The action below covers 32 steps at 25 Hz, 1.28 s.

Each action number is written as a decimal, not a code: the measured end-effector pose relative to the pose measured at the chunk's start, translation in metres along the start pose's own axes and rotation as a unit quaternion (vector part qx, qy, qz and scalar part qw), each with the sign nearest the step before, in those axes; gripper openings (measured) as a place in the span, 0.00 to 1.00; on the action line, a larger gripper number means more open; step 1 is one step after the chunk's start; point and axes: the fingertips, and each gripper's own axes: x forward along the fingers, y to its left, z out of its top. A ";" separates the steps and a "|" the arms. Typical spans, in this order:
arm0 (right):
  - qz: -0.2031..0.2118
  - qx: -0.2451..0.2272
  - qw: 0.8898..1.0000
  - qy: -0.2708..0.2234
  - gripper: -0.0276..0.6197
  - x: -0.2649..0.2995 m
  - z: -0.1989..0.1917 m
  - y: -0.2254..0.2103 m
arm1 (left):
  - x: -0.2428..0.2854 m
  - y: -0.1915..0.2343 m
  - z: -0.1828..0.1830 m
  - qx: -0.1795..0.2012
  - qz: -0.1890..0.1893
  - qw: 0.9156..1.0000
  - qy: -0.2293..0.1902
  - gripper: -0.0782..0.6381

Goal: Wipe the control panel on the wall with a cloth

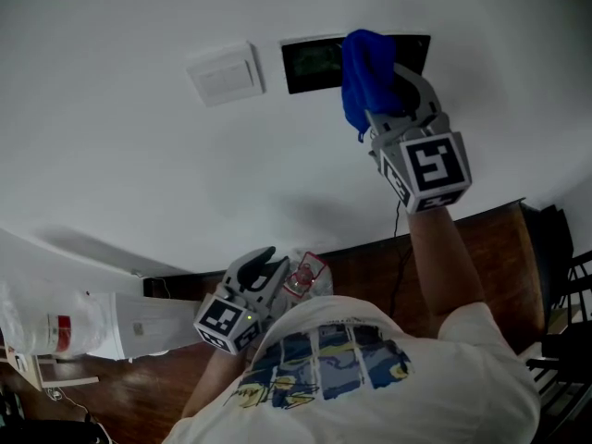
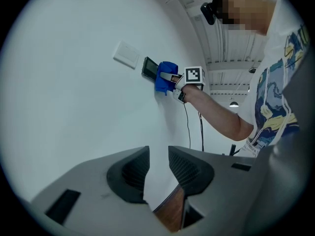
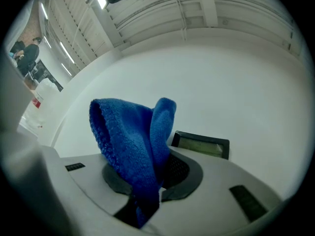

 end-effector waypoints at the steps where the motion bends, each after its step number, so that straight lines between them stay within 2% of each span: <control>1: 0.001 0.003 1.000 -0.002 0.19 0.000 0.000 0.000 | 0.000 0.000 0.001 0.000 0.002 1.000 -0.001 0.24; 7: 0.020 0.023 1.000 -0.005 0.19 -0.010 0.005 0.010 | 0.004 -0.002 0.004 0.004 0.005 1.000 -0.002 0.24; 11: 0.035 0.016 0.999 -0.005 0.19 -0.036 0.003 0.022 | 0.004 -0.002 0.007 0.006 0.007 1.000 -0.007 0.24; 16: 0.044 0.063 0.997 0.018 0.19 -0.090 -0.009 0.042 | 0.003 -0.003 0.012 0.008 0.010 1.000 -0.007 0.24; 24: 0.068 0.112 0.988 0.083 0.19 -0.178 -0.055 0.077 | 0.003 -0.017 0.022 0.013 0.009 1.000 -0.012 0.24; 32: 0.069 0.130 0.984 0.102 0.19 -0.225 -0.061 0.077 | 0.005 -0.038 0.029 0.019 0.002 1.000 -0.009 0.24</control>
